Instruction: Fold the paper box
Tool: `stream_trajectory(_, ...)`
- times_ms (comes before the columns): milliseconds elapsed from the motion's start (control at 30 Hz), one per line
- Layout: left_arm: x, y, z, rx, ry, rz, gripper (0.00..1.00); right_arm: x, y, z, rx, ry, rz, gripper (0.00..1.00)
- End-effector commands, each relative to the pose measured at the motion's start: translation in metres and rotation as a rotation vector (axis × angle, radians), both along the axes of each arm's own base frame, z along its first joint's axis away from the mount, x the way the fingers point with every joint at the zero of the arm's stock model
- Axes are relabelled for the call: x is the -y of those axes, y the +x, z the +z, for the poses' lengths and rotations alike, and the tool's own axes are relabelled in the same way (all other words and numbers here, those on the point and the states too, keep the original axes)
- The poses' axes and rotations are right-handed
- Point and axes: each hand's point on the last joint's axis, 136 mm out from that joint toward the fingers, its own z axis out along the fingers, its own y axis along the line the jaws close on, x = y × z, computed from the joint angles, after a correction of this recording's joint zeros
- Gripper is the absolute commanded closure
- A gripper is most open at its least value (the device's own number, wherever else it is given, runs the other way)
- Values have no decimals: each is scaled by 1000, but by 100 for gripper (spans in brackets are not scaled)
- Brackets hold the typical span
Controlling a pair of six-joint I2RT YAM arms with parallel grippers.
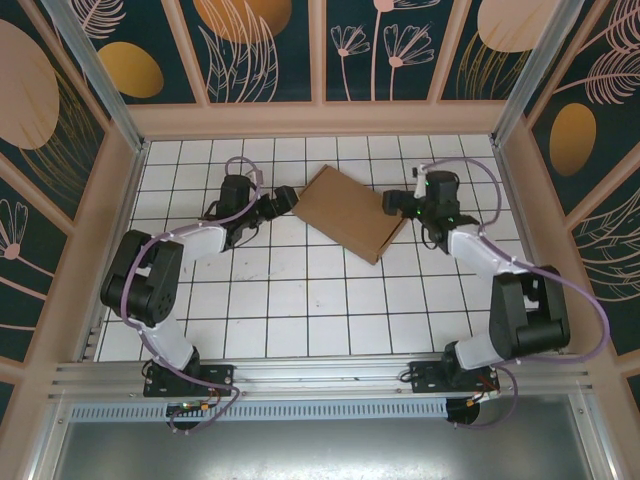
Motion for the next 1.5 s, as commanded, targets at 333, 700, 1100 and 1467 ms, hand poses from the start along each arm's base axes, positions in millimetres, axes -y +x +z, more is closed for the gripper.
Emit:
stream_trajectory(333, -155, -27, 81, 553, 721, 466, 1, 120, -54, 22, 453, -84, -328, 1)
stream_trajectory(700, -204, -56, 59, 580, 835, 525, 1, 112, -45, -1, 495, 31, -236, 1)
stream_trajectory(1100, -223, -61, 21, 589, 673, 505, 1, 97, -35, -27, 449, -9, -176, 1)
stream_trajectory(1467, -224, -63, 23, 596, 675, 513, 1, 97, -33, -27, 445, -29, -195, 1)
